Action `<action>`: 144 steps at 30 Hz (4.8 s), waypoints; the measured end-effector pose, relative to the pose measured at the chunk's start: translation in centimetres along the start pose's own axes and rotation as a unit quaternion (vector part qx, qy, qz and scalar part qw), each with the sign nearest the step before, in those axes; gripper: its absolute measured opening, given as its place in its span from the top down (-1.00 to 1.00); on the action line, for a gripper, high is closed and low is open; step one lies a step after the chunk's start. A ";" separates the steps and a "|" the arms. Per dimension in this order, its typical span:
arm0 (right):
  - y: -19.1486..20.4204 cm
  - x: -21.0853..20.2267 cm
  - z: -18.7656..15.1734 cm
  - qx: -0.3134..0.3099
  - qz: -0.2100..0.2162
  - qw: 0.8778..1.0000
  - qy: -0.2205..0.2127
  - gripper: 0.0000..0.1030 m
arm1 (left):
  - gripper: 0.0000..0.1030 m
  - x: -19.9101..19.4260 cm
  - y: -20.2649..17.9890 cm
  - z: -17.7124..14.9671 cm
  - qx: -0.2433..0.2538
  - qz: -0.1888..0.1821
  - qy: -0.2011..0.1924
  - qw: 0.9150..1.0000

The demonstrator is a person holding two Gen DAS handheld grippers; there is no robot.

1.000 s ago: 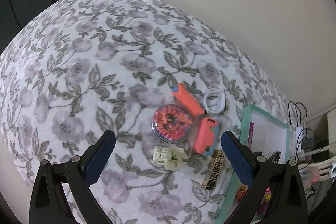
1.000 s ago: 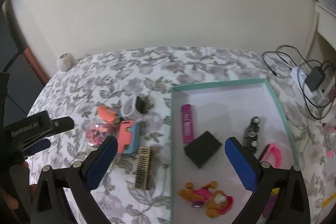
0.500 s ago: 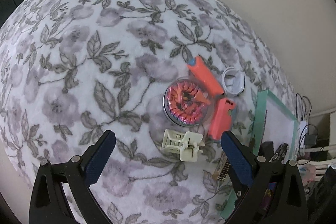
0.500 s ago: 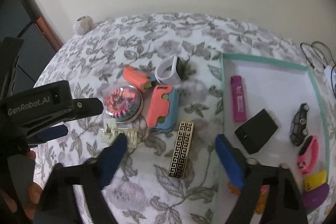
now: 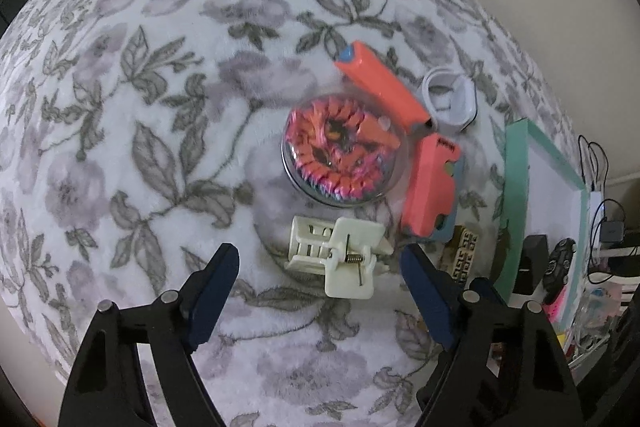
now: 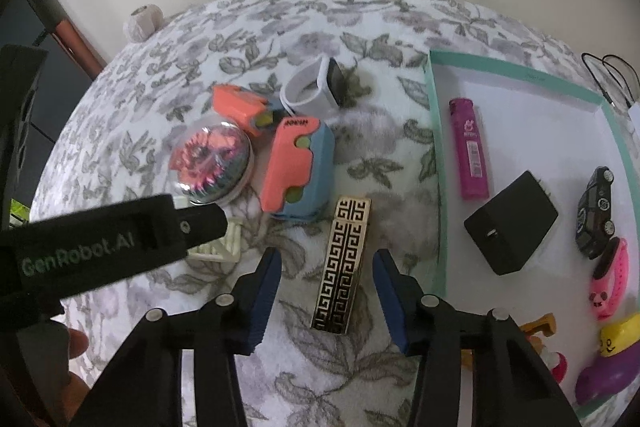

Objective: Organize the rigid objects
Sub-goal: 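Grasp the white plastic clip with the left tool while the right tool grasps the gold patterned bar, then carry the clip with the left tool while the right tool carries the gold bar over the tray, then open the left tool to drop the clip while the right tool drops the gold bar in the tray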

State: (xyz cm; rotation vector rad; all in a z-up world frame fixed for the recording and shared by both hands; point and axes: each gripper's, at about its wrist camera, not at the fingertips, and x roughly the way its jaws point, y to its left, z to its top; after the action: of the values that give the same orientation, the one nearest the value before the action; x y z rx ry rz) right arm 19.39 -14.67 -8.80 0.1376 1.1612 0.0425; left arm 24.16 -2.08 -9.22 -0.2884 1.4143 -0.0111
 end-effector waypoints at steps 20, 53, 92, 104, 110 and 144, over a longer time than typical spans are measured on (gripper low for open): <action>1.5 1.8 -0.6 -0.049 -0.061 0.997 0.000 0.22 | -0.12 1.3 -0.9 -0.3 0.019 0.002 -0.001 1.000; -4.0 -3.3 0.8 0.081 0.067 0.994 -0.031 0.58 | -0.10 -3.3 0.7 0.7 -0.015 -0.063 -0.039 0.997; -22.5 -12.1 -1.9 0.207 -0.089 0.965 -0.130 0.57 | -0.11 -4.2 -20.8 -5.9 0.233 -0.146 -0.071 0.959; -23.3 -9.2 -2.7 0.206 -0.105 0.968 -0.098 0.57 | -0.11 -0.2 -22.9 -7.6 0.278 -0.097 -0.035 0.955; -23.2 -8.0 -2.8 0.200 -0.098 0.972 -0.080 0.57 | -0.11 0.8 -22.7 -7.6 0.275 -0.086 -0.021 0.957; -21.0 -11.0 -1.2 0.170 -0.107 0.975 -0.097 0.53 | -0.27 -0.5 -22.2 -7.0 0.258 -0.084 0.006 0.962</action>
State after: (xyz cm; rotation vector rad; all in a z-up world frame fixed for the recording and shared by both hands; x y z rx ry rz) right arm 13.10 -36.57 -2.01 0.3123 0.9752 -0.3545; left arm 20.90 -24.77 -5.09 0.0266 1.3422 -0.5152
